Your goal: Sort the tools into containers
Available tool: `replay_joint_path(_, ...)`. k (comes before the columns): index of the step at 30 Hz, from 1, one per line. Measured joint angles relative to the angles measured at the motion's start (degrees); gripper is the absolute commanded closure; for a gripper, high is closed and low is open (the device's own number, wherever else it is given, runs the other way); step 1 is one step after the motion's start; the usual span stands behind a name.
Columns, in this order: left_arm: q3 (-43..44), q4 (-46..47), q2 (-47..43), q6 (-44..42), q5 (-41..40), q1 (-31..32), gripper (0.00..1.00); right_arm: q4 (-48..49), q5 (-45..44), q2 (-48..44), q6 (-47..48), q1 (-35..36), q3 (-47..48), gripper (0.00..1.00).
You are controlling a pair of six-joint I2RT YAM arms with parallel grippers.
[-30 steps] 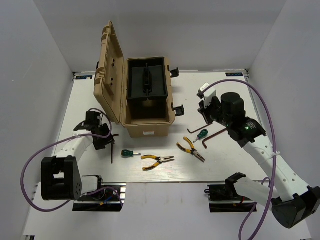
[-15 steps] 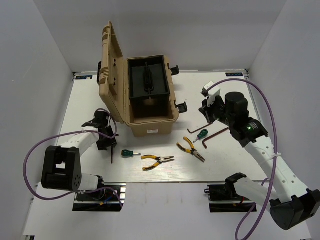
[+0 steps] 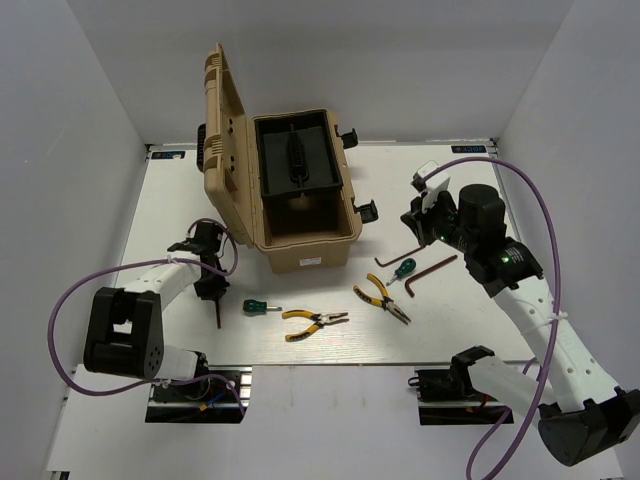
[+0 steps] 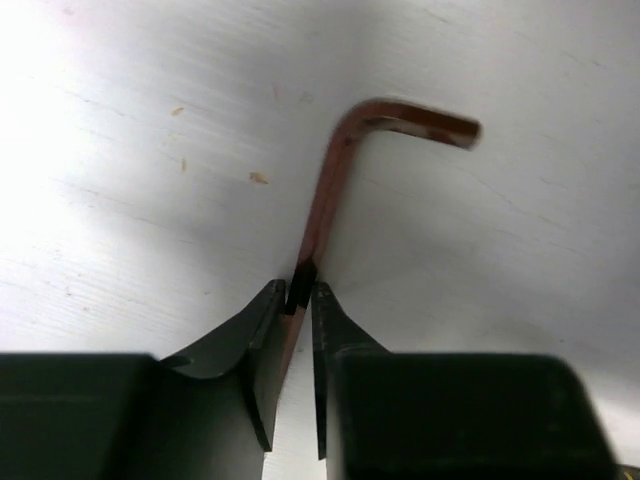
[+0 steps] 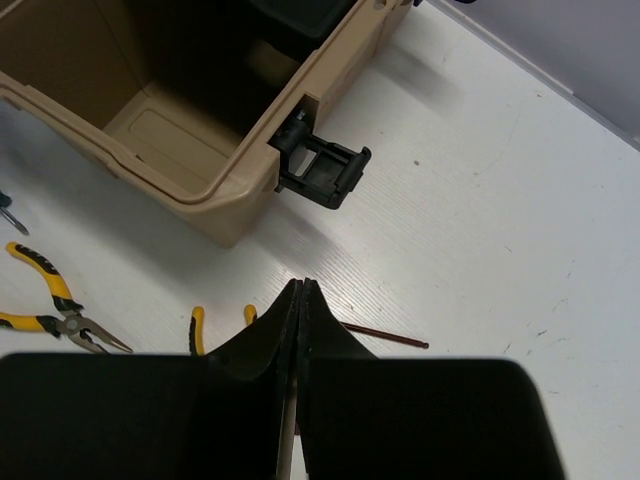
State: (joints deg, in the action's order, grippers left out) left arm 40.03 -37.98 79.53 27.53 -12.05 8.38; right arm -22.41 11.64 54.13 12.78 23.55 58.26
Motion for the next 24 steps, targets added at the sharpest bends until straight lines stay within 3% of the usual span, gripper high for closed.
replay_joint_path(8, 0.2, -0.7, 0.3, 0.4, -1.1, -0.4, 1.00, 0.0, 1.3, -0.2, -0.7, -0.9, 0.0, 1.00)
replay_joint_path(14, 0.2, -3.0, -2.1, 2.0, -2.6, -1.3, 1.00, 0.0, 2.4, -0.2, -0.8, -1.2, 0.0, 1.00)
replay_joint_path(24, 5.8, -8.8, -19.9, 6.8, -5.0, -3.3, 1.00, 0.0, 3.7, -0.2, -1.4, -1.5, -0.1, 1.00)
